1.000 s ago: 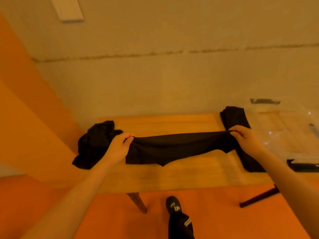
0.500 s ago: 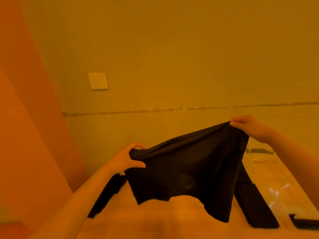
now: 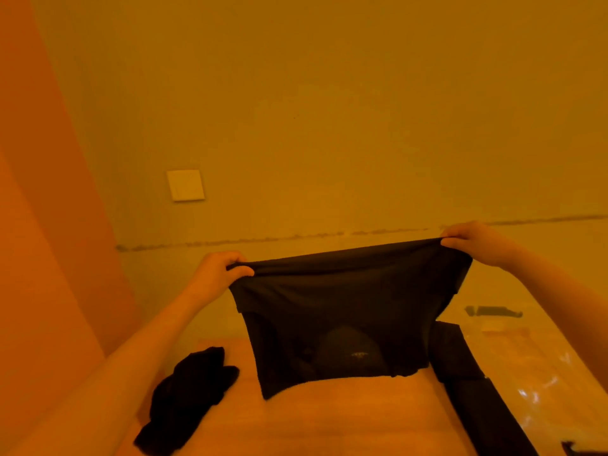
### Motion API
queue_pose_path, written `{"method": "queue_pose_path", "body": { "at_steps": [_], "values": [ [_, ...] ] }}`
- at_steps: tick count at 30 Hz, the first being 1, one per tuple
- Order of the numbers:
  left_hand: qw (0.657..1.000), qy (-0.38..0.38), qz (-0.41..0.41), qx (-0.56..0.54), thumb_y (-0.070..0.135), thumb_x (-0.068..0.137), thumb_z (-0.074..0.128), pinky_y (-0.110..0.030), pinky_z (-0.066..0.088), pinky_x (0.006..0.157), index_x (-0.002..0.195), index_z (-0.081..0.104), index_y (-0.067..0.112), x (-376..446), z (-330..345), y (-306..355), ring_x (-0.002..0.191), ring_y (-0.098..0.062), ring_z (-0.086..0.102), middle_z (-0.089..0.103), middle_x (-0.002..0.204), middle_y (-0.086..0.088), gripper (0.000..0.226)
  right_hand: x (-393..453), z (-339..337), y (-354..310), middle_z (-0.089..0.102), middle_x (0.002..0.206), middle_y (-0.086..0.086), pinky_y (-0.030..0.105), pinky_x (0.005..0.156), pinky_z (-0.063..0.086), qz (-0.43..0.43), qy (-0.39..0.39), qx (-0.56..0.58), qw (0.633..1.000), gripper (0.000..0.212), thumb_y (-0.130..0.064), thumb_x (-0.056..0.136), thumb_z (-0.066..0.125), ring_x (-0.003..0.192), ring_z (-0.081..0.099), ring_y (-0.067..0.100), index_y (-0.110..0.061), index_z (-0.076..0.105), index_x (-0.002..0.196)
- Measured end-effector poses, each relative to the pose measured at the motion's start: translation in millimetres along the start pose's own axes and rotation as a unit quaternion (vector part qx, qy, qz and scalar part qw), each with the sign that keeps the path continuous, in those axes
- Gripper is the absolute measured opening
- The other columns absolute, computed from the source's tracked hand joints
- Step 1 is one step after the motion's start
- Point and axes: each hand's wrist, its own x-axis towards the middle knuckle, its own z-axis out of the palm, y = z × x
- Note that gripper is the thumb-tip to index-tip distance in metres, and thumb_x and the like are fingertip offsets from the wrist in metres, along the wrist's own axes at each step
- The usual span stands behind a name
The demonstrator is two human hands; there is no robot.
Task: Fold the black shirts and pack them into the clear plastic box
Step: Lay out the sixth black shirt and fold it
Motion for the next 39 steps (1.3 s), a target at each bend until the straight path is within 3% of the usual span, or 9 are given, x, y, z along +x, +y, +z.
{"method": "queue_pose_path", "body": {
  "at_steps": [3, 5, 9, 13, 17, 23, 28, 35, 39],
  "values": [
    [0.997, -0.064, 0.009, 0.037, 0.012, 0.080, 0.069, -0.017, 0.037, 0.056, 0.067, 0.060, 0.024, 7.9, -12.0, 4.8, 0.061, -0.006, 0.051, 0.057, 0.069, 0.003, 0.020, 5.8, -6.3, -3.6, 0.061, 0.084, 0.012, 0.018, 0.066, 0.037, -0.016, 0.019, -0.011, 1.000, 0.011, -0.009, 0.091, 0.055, 0.082, 0.053, 0.022, -0.007, 0.065, 0.086],
    [0.996, -0.067, 0.017, 0.050, 0.011, 0.084, 0.066, -0.014, 0.038, 0.053, 0.069, 0.062, 0.023, 11.7, -18.1, 3.9, 0.056, -0.002, 0.052, 0.058, 0.067, 0.003, 0.020, 7.2, -10.4, -3.4, 0.060, 0.081, 0.008, 0.020, 0.066, 0.038, -0.018, 0.013, -0.022, 1.000, 0.010, -0.006, 0.089, 0.056, 0.082, 0.053, 0.021, -0.011, 0.064, 0.085],
    [0.998, 0.067, 0.021, 0.003, 0.010, 0.088, 0.060, -0.020, 0.035, 0.059, 0.073, 0.063, 0.017, 14.5, -16.2, 2.0, 0.061, -0.005, 0.049, 0.057, 0.066, 0.006, 0.017, 6.7, -10.6, -0.5, 0.061, 0.084, 0.008, 0.033, 0.073, 0.038, -0.003, -0.010, -0.059, 0.998, 0.012, -0.005, 0.089, 0.056, 0.085, 0.055, 0.025, -0.013, 0.063, 0.084],
    [0.966, 0.176, -0.040, -0.186, 0.010, 0.089, 0.057, -0.021, 0.041, 0.068, 0.087, 0.065, 0.010, 17.6, -7.6, 8.2, 0.072, -0.010, 0.053, 0.059, 0.073, 0.005, 0.008, 4.3, -2.3, -3.8, 0.061, 0.089, 0.010, 0.032, 0.078, 0.038, -0.003, 0.059, -0.020, 0.998, 0.013, -0.001, 0.087, 0.057, 0.088, 0.053, 0.023, -0.004, 0.068, 0.094],
    [0.932, 0.197, -0.076, -0.296, 0.011, 0.088, 0.060, -0.026, 0.047, 0.073, 0.095, 0.065, 0.009, 22.5, -10.2, 13.9, 0.076, -0.010, 0.056, 0.061, 0.078, 0.003, 0.009, -1.6, -0.3, -7.5, 0.060, 0.088, 0.009, 0.032, 0.077, 0.038, 0.014, 0.118, 0.039, 0.992, 0.011, 0.000, 0.083, 0.062, 0.087, 0.054, 0.023, -0.004, 0.068, 0.092],
    [0.925, 0.219, -0.076, -0.300, 0.010, 0.085, 0.064, -0.020, 0.046, 0.067, 0.096, 0.064, 0.010, 24.4, -17.9, 22.7, 0.072, -0.006, 0.055, 0.060, 0.077, 0.003, 0.010, -7.4, -2.9, -8.1, 0.059, 0.091, 0.008, 0.030, 0.079, 0.036, -0.002, 0.138, 0.030, 0.990, 0.017, 0.002, 0.086, 0.058, 0.090, 0.052, 0.020, 0.001, 0.068, 0.099],
    [0.920, 0.225, -0.092, -0.307, 0.011, 0.085, 0.064, -0.019, 0.047, 0.066, 0.097, 0.063, 0.013, 23.9, -17.9, 24.7, 0.073, -0.005, 0.055, 0.060, 0.079, 0.004, 0.012, -11.1, 1.6, -8.8, 0.060, 0.096, 0.007, 0.033, 0.082, 0.039, 0.012, 0.193, 0.152, 0.969, 0.024, 0.005, 0.086, 0.056, 0.093, 0.052, 0.020, -0.005, 0.066, 0.105],
    [0.939, 0.176, -0.111, -0.275, 0.008, 0.090, 0.057, -0.023, 0.047, 0.072, 0.104, 0.063, 0.006, 1.0, -6.8, 8.5, 0.078, -0.008, 0.056, 0.062, 0.089, -0.004, 0.016, -28.2, 22.9, 8.1, 0.061, 0.080, 0.000, 0.031, 0.078, 0.046, 0.047, 0.199, 0.251, 0.946, 0.020, 0.006, 0.086, 0.055, 0.076, 0.056, 0.008, -0.003, 0.066, 0.100],
    [0.953, 0.125, -0.120, -0.250, 0.005, 0.090, 0.055, -0.018, 0.047, 0.067, 0.095, 0.065, 0.009, -38.3, -2.3, 2.0, 0.076, -0.009, 0.057, 0.061, 0.083, 0.001, 0.012, -57.3, 36.1, 27.3, 0.064, 0.075, -0.001, 0.014, 0.061, 0.053, 0.065, 0.164, 0.251, 0.952, 0.020, 0.007, 0.086, 0.054, 0.066, 0.063, 0.002, -0.008, 0.066, 0.092]
  ]
}}
